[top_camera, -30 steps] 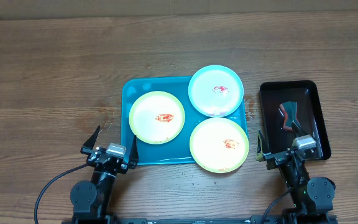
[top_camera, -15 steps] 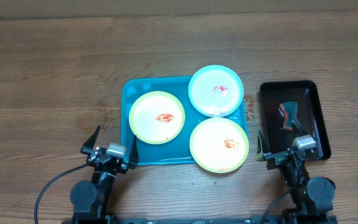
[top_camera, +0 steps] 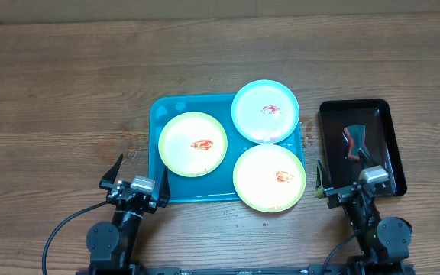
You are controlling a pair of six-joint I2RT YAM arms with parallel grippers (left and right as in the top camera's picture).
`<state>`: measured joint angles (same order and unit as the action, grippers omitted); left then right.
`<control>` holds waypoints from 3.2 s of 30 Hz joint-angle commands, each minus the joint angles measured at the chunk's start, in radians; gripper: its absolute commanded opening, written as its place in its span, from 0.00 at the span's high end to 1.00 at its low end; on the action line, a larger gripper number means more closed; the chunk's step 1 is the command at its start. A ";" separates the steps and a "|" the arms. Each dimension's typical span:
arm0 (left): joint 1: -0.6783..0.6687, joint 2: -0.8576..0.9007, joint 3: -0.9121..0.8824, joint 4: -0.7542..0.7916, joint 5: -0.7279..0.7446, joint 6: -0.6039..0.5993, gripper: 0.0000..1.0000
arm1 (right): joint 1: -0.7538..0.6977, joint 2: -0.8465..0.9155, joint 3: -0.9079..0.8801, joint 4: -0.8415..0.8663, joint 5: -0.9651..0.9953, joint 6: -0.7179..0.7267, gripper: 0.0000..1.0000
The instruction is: Clean dirty plates on tray and stack at the side
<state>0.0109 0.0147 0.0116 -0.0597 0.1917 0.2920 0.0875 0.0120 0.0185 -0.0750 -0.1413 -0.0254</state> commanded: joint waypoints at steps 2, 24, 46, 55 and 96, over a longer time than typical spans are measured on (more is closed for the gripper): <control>0.000 -0.010 -0.007 0.004 0.008 0.019 0.00 | 0.007 -0.009 -0.010 0.005 0.007 0.007 0.00; 0.000 -0.010 -0.007 0.004 0.008 0.019 0.00 | 0.007 -0.009 -0.010 0.005 0.007 0.007 0.00; 0.000 -0.010 -0.007 0.023 0.019 -0.037 0.00 | 0.007 -0.009 -0.010 0.000 0.151 -0.080 0.00; 0.000 0.032 0.158 -0.174 0.019 -0.170 0.00 | 0.007 0.011 0.104 -0.003 0.001 -0.064 0.00; 0.000 1.743 1.282 -0.907 0.109 -0.369 0.33 | 0.007 1.323 1.204 -0.916 -0.339 -0.050 0.26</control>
<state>0.0109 1.6890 1.2751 -0.9607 0.3115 -0.0322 0.0879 1.3178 1.2007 -0.9955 -0.4503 -0.0757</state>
